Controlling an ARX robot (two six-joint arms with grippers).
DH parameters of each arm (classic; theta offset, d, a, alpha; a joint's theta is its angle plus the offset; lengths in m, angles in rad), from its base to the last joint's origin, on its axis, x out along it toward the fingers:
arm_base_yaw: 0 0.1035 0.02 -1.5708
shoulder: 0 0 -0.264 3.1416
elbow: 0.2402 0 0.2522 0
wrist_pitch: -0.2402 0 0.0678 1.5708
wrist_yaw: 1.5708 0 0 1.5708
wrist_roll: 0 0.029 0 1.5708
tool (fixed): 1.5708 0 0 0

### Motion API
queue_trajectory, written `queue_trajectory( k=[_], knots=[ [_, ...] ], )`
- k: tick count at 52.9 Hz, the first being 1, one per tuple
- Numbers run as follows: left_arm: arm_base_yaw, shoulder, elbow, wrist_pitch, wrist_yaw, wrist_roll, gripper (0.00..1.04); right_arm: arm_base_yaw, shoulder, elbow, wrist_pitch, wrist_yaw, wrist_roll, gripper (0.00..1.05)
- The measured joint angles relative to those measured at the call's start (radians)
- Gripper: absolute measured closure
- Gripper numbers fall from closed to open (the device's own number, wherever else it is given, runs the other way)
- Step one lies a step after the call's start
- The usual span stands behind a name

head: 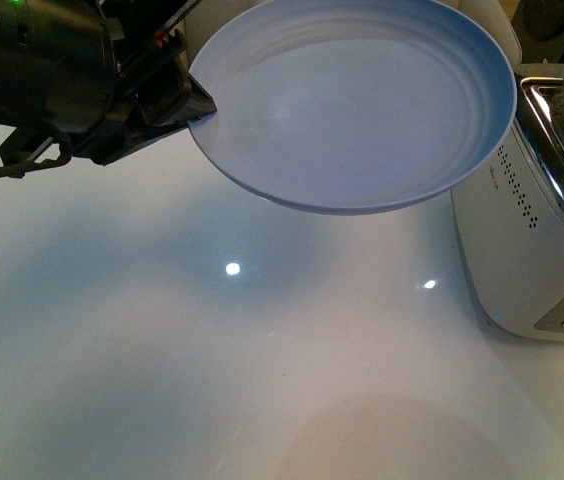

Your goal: Left arm holds plate, right arm toasts bread

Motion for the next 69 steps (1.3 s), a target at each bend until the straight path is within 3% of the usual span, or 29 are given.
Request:
queue_trajectory(
  k=[4,10,14,32,35,39,69],
  knots=[
    [0.0,0.0,0.0,0.0,0.001,0.0,1.02,-0.002,0.013,-0.011,0.032,-0.021,0.01,0.1],
    [0.0,-0.001,0.0,0.0,0.0,0.0,1.02,0.002,0.077,-0.123,0.397,-0.105,0.025,0.27],
    [0.0,-0.002,0.001,0.0,-0.001,0.0,1.02,0.016,0.06,-0.179,0.504,-0.105,0.027,0.37],
    [0.0,-0.003,0.002,0.0,0.0,-0.002,1.02,0.082,-0.243,-0.324,0.381,-0.039,0.031,1.02],
    [0.0,-0.003,0.002,0.0,0.0,-0.002,1.02,0.124,-0.302,-0.34,0.339,0.024,0.034,1.03],
    [0.0,-0.003,0.002,0.0,0.0,-0.002,1.02,0.156,-0.368,-0.357,0.29,0.028,0.034,1.03],
    [0.0,-0.003,0.002,0.0,0.0,-0.002,1.02,0.161,-0.771,-0.392,-0.055,0.037,0.035,1.03]
  ],
)
